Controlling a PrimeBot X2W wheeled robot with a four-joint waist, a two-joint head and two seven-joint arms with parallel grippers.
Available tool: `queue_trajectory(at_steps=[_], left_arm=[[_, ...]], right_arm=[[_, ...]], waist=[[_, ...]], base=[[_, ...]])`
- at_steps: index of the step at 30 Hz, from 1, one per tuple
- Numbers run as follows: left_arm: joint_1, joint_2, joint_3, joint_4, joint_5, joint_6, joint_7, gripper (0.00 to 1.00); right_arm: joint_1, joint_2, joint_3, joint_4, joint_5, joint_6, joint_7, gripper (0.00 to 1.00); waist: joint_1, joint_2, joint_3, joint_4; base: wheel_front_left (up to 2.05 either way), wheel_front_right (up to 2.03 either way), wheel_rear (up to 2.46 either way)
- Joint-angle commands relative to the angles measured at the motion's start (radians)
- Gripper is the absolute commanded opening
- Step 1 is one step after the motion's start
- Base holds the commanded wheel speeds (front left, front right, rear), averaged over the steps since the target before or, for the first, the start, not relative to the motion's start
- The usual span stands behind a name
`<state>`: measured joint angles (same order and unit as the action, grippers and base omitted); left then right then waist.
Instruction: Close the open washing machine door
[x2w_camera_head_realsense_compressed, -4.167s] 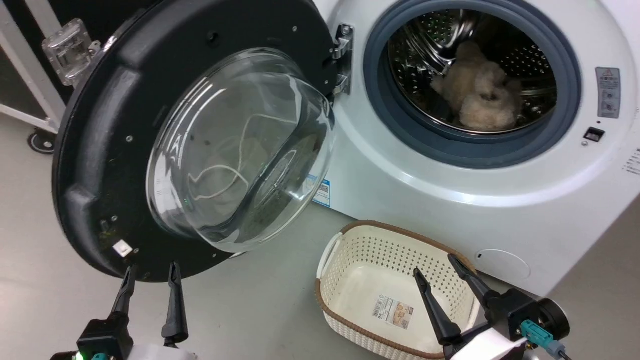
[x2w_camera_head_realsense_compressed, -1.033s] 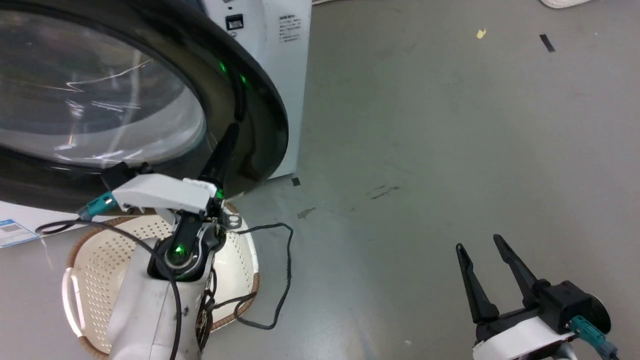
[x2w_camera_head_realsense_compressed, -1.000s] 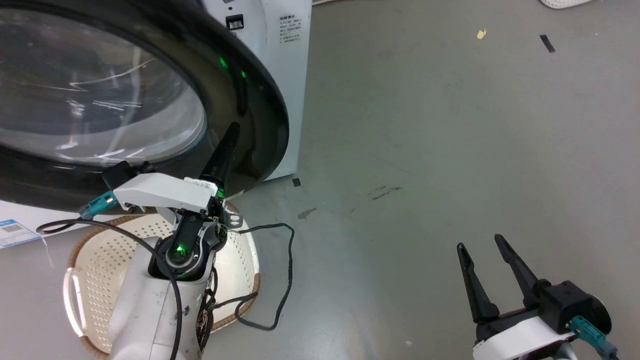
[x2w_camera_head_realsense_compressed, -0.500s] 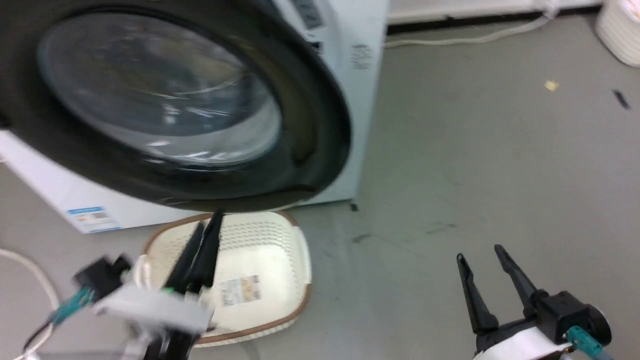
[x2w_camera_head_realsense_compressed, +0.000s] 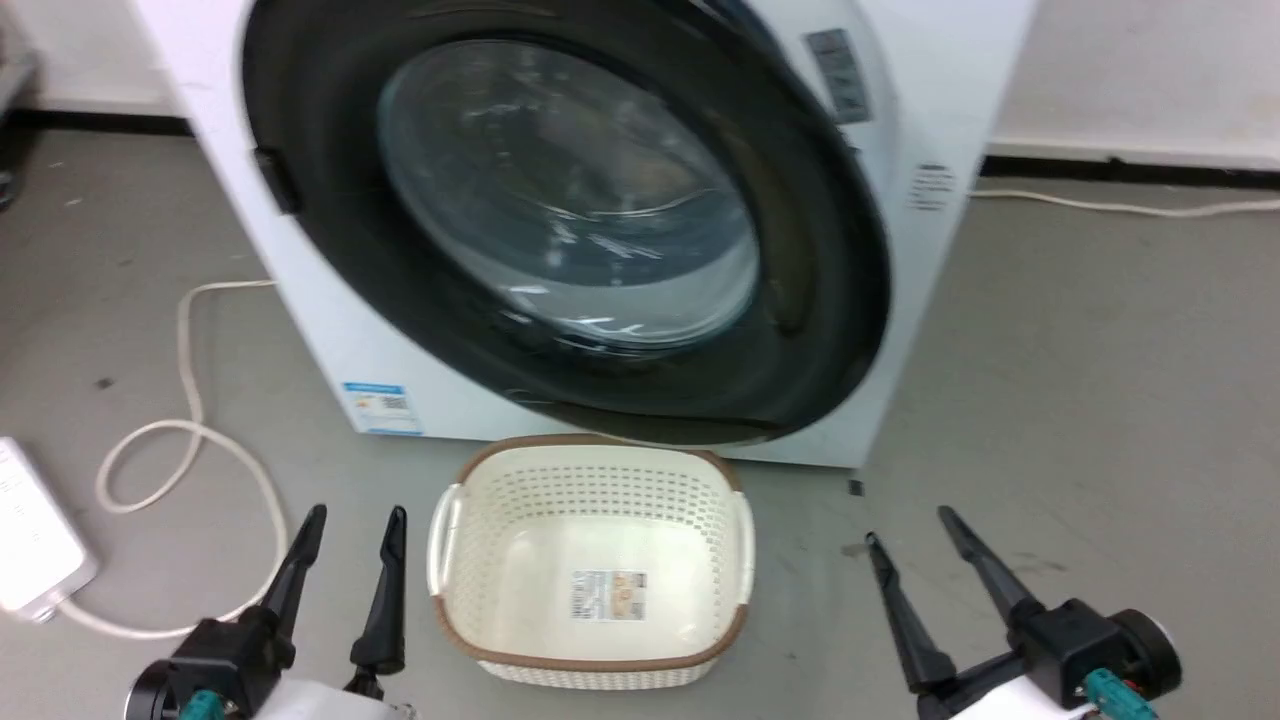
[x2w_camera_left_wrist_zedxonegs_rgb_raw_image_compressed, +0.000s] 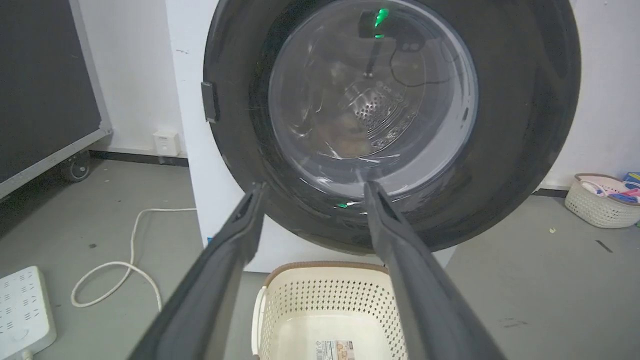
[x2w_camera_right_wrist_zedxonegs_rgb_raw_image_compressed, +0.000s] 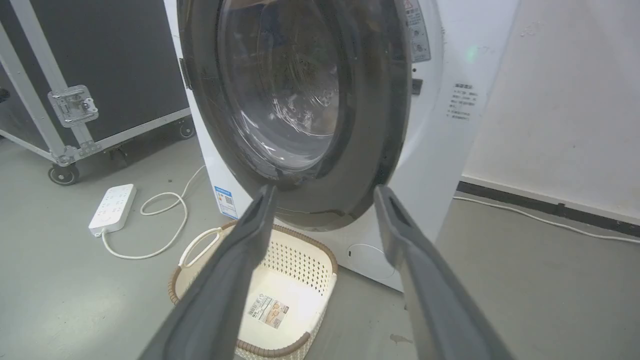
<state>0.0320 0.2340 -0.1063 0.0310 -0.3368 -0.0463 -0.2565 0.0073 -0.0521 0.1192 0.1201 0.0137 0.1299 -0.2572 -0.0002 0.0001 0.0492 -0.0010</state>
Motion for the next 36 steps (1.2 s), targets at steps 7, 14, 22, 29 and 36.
queue_trajectory(at_steps=[7, 14, 22, 29, 36], left_arm=[[0.020, -0.084, 0.058, -0.026, 0.103, -0.021, -0.005, 1.00], [-0.043, -0.121, 0.069, -0.012, 0.137, -0.066, -0.005, 1.00], [-0.107, -0.154, 0.063, -0.006, 0.140, -0.082, -0.005, 1.00], [-0.151, -0.167, 0.054, -0.008, 0.131, -0.084, -0.005, 1.00], [-0.173, -0.169, 0.048, -0.009, 0.118, -0.084, -0.005, 1.00]], right_arm=[[-0.069, -0.061, 0.073, 0.004, -0.010, 0.001, 0.022, 0.00], [-0.276, -0.169, 0.137, 0.008, 0.051, 0.001, 0.125, 0.00], [-0.545, -0.299, 0.149, 0.163, 0.168, 0.001, 0.231, 0.00], [-0.717, -0.344, 0.034, 0.345, 0.168, 0.001, 0.265, 0.00], [-0.862, -0.337, -0.080, 0.472, 0.103, 0.001, 0.248, 0.00]], waist=[[0.0002, -0.0001, 0.028, 0.109], [0.0002, -0.0001, 0.126, 0.176], [0.0002, -0.0001, 0.215, 0.236], [0.0002, -0.0001, 0.262, 0.279], [0.0002, -0.0001, 0.290, 0.294]], base=[[0.00, 0.00, 0.00], [0.00, 0.00, 0.00], [0.00, 0.00, 0.00], [0.00, 0.00, 0.00], [0.00, 0.00, 0.00]])
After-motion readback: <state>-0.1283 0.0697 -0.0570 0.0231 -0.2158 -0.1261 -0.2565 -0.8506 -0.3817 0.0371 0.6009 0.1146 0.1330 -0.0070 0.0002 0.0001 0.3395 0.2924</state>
